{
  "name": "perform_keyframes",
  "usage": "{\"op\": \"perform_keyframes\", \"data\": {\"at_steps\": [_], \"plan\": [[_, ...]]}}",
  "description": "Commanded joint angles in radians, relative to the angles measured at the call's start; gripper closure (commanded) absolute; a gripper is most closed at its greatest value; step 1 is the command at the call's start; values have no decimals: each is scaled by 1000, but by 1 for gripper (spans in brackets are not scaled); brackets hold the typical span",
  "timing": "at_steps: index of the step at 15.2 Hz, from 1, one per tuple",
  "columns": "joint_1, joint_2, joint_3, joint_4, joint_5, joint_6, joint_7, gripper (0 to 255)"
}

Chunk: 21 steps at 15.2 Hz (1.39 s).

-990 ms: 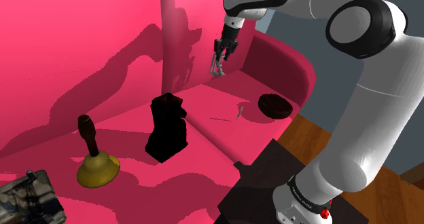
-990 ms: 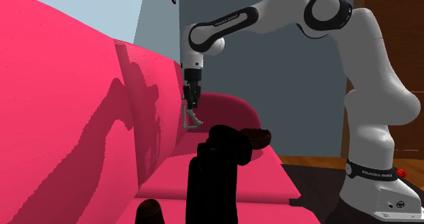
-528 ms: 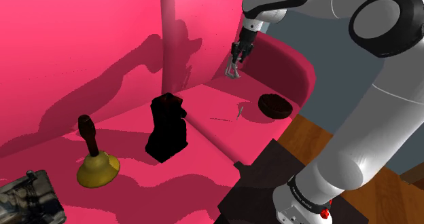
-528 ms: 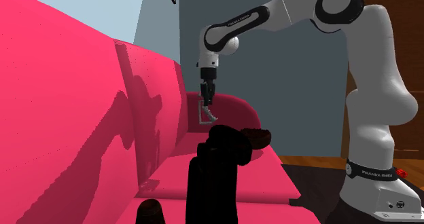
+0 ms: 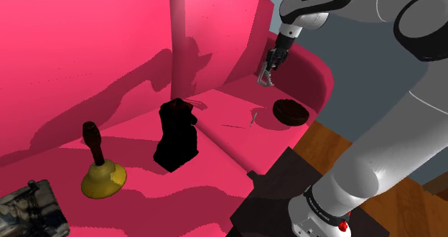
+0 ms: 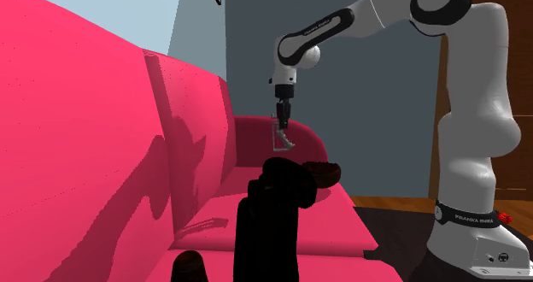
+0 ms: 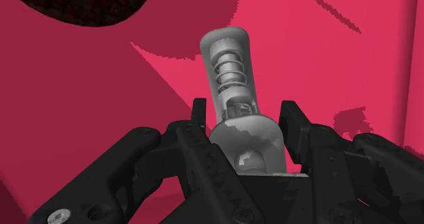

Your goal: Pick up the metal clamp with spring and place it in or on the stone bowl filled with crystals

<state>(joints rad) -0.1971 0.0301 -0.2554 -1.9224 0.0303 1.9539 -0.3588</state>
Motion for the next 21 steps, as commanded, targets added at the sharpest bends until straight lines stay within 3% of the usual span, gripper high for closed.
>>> {"op": "perform_keyframes", "data": {"at_steps": [1, 16, 21], "plan": [[-23, -24, -22, -25, -6, 1, -44, 255], [-192, -75, -205, -44, -30, -33, -387, 255], [-193, -59, -207, -95, -22, 32, -393, 255]]}}
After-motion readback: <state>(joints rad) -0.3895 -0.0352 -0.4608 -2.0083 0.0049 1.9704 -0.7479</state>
